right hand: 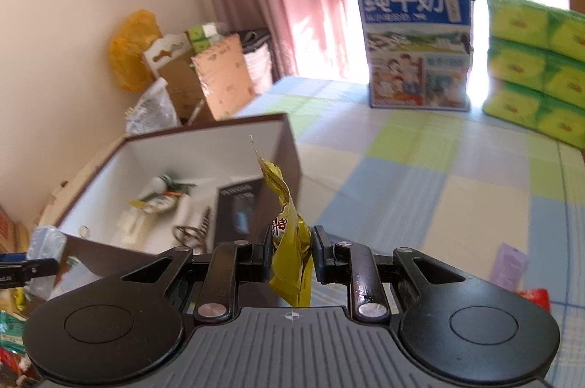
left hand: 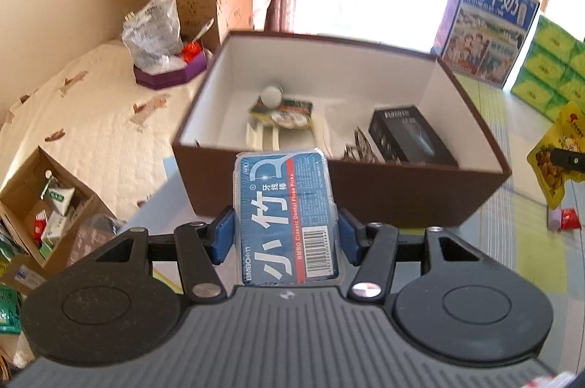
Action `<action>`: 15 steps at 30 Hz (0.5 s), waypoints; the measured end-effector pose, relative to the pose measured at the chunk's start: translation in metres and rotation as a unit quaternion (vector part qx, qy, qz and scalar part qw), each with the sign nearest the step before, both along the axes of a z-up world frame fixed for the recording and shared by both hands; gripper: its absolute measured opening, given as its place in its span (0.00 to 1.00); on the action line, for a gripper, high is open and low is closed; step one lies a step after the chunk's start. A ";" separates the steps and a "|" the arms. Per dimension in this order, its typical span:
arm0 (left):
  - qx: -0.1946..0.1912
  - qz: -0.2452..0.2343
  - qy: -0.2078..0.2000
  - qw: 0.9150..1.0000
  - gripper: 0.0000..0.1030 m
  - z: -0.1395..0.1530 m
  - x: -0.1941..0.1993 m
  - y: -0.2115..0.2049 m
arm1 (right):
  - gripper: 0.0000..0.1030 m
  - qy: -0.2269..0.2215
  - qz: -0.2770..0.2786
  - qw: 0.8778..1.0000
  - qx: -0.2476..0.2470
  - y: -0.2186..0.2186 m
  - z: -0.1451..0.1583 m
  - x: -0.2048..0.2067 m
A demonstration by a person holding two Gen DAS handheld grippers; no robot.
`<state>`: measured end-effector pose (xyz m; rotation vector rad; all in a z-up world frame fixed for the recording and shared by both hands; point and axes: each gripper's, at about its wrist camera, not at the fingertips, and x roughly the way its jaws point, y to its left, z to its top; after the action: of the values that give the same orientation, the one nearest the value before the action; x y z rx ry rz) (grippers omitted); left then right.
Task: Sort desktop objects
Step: 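Carry the toothpaste box and snack bag over the brown box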
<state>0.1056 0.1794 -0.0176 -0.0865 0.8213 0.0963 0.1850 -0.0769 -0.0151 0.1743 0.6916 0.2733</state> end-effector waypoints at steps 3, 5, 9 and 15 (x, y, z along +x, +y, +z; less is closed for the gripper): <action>0.002 -0.005 -0.016 1.000 0.51 0.013 0.004 0.008 | 0.18 -0.006 0.010 1.000 0.020 0.010 0.007 0.008; 0.004 -0.008 -0.029 1.000 0.51 0.021 0.007 0.012 | 0.18 -0.010 0.017 0.999 0.031 0.018 0.011 0.013; 0.005 -0.013 -0.048 0.999 0.51 0.034 0.016 0.019 | 0.18 -0.011 0.029 0.998 0.048 0.033 0.015 0.025; 0.003 -0.023 -0.068 0.997 0.51 0.045 0.038 0.026 | 0.18 0.005 0.052 0.996 0.076 0.064 0.007 0.048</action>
<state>0.1435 0.2051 0.0275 -0.0683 0.6877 0.0486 0.2334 -0.0130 -0.0078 0.2844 0.6911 0.4259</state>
